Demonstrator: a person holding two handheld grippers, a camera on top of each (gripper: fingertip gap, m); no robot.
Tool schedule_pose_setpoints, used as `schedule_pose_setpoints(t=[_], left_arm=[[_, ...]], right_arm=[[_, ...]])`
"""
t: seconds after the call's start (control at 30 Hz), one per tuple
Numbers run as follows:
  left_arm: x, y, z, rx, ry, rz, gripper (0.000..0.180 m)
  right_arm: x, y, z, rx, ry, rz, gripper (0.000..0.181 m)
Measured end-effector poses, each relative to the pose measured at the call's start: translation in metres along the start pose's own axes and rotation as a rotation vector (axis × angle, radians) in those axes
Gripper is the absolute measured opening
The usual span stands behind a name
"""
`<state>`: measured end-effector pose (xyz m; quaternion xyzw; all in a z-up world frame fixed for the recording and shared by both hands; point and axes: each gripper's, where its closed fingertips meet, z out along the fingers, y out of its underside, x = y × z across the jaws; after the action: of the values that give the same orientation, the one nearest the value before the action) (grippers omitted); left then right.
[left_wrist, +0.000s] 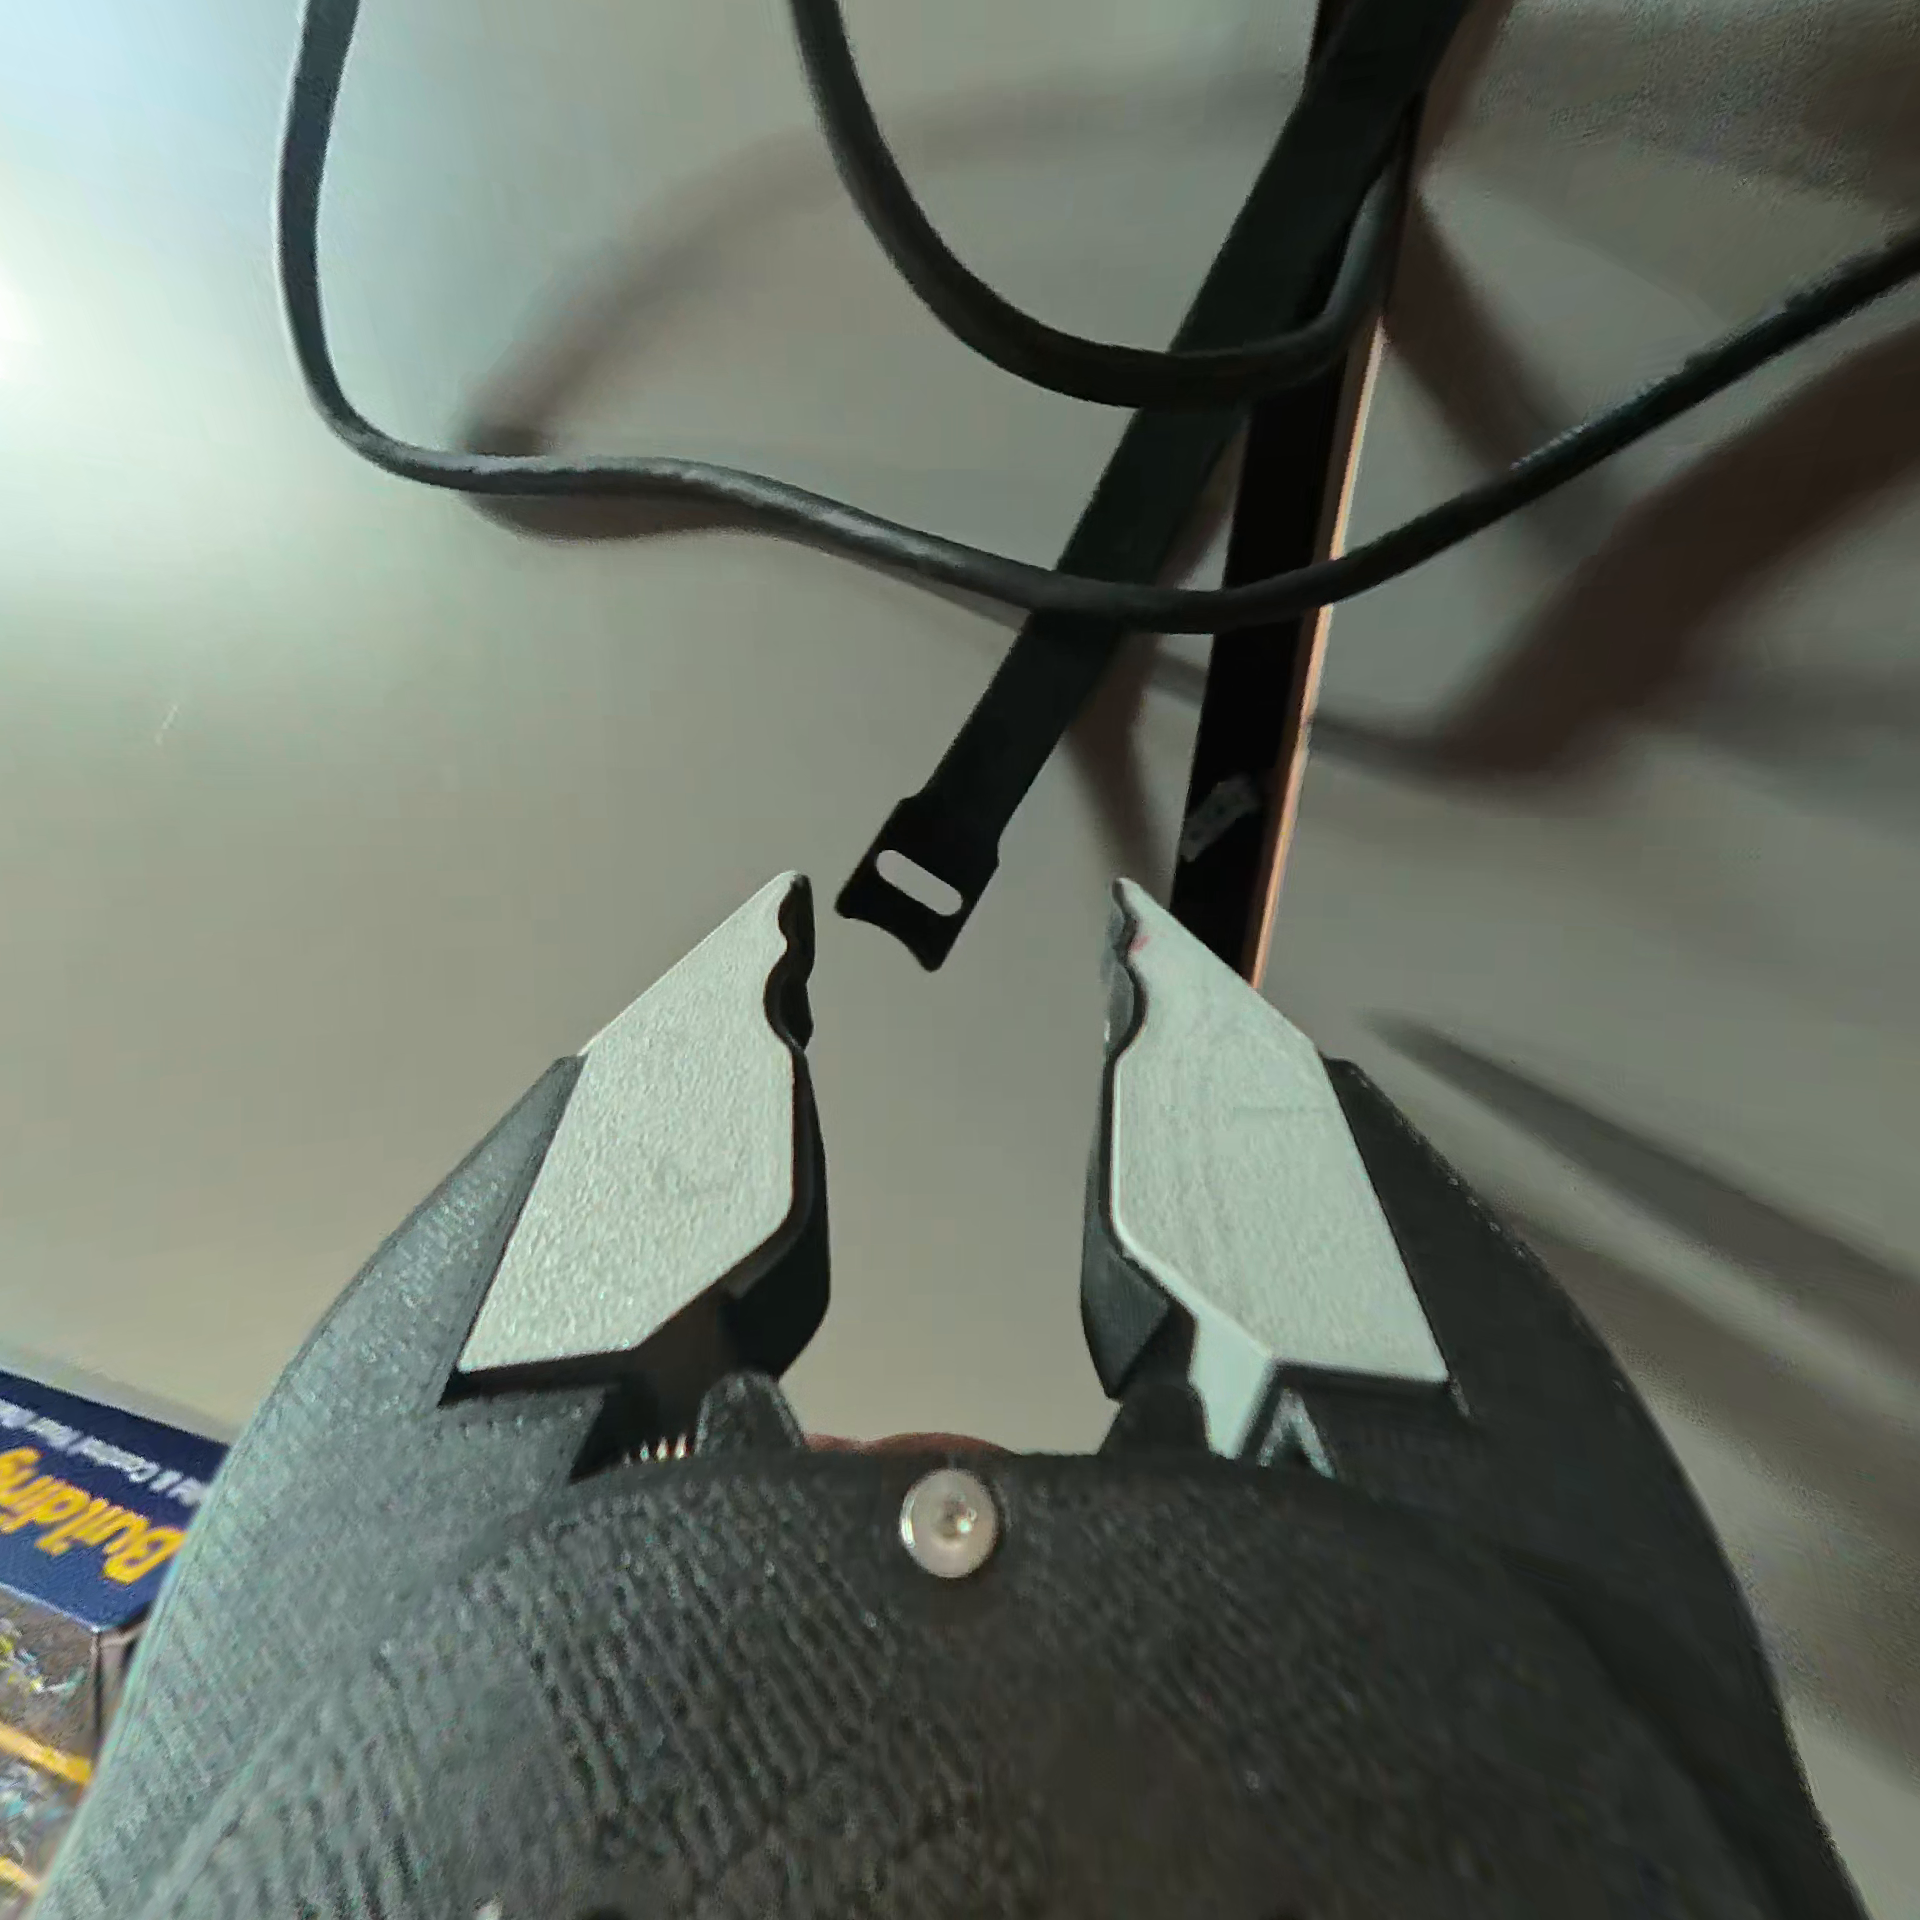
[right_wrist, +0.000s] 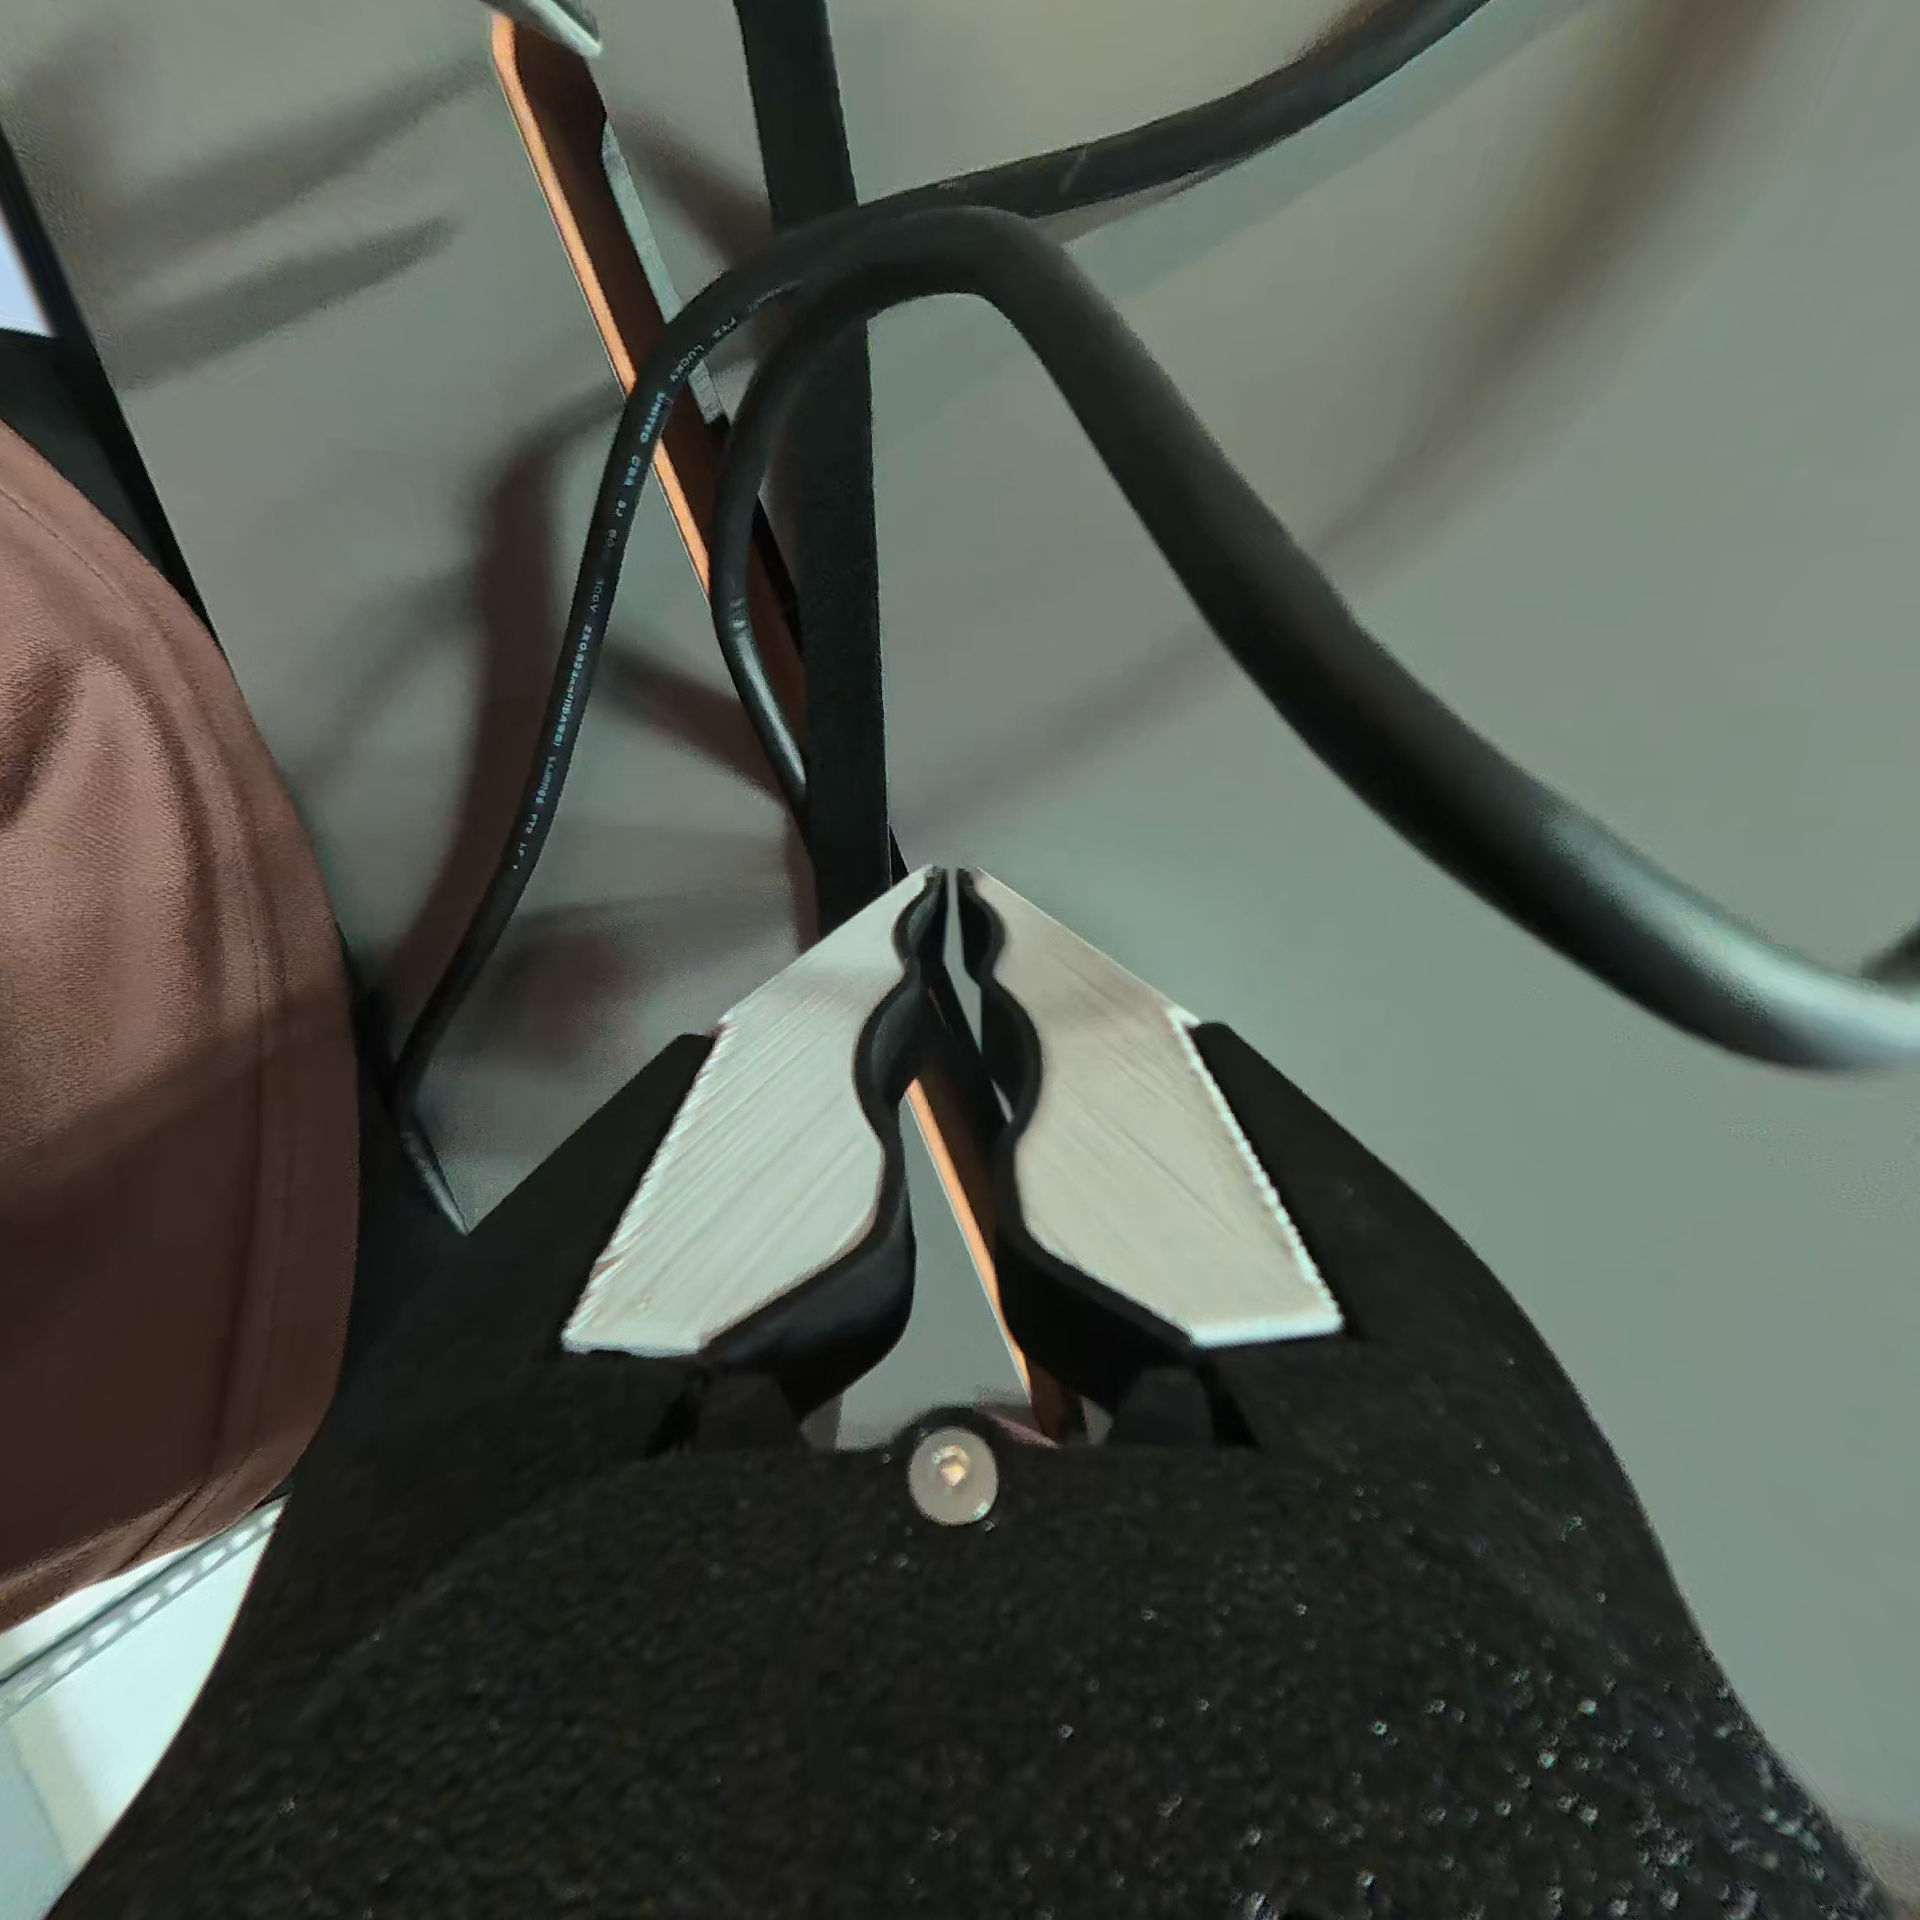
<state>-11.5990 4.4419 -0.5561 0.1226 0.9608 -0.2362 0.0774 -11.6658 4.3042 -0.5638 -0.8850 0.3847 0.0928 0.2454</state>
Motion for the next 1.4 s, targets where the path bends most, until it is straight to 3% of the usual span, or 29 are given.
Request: schedule_pose_setpoints(t=[0.1,0.5,0.67,0.8,0.9,1.07,1.2,1.27,1.4], left_arm=[[-0.012,0.002,-0.001,-0.007,0.004,-0.103,0.053],[-0.002,0.002,0.009,-0.016,0.399,-0.619,0.047],[-0.002,-0.001,0.013,-0.016,0.466,-0.707,0.026],[0.001,-0.001,0.013,-0.013,0.438,-0.716,0.0],[0.005,-0.003,0.01,0.026,0.389,-0.688,0.0],[0.023,0.001,0.007,-0.016,0.447,-0.822,0.0],[0.026,0.004,0.003,-0.038,0.461,-0.925,0.0],[0.026,0.003,0.002,-0.029,0.475,-0.974,0.0],[0.025,0.001,-0.001,0.004,0.499,-1.046,0.001]], right_arm=[[0.003,0.005,-0.013,0.025,0.052,0.034,0.027],[-0.016,0.066,-0.018,0.079,-0.032,0.4,0.04],[-0.015,0.064,-0.014,0.079,-0.013,0.393,0.035],[-0.019,0.062,-0.012,0.059,0.018,0.294,0.042],[-0.013,0.068,-0.005,0.019,0.088,0.238,0.037],[-0.012,0.069,-0.005,-0.006,0.155,0.183,0.032],[-0.007,0.067,-0.009,0.016,0.143,0.263,0.018],[-0.008,0.064,-0.014,0.045,0.087,0.326,0.0],[-0.018,0.055,-0.019,0.113,-0.064,0.467,0.0]])
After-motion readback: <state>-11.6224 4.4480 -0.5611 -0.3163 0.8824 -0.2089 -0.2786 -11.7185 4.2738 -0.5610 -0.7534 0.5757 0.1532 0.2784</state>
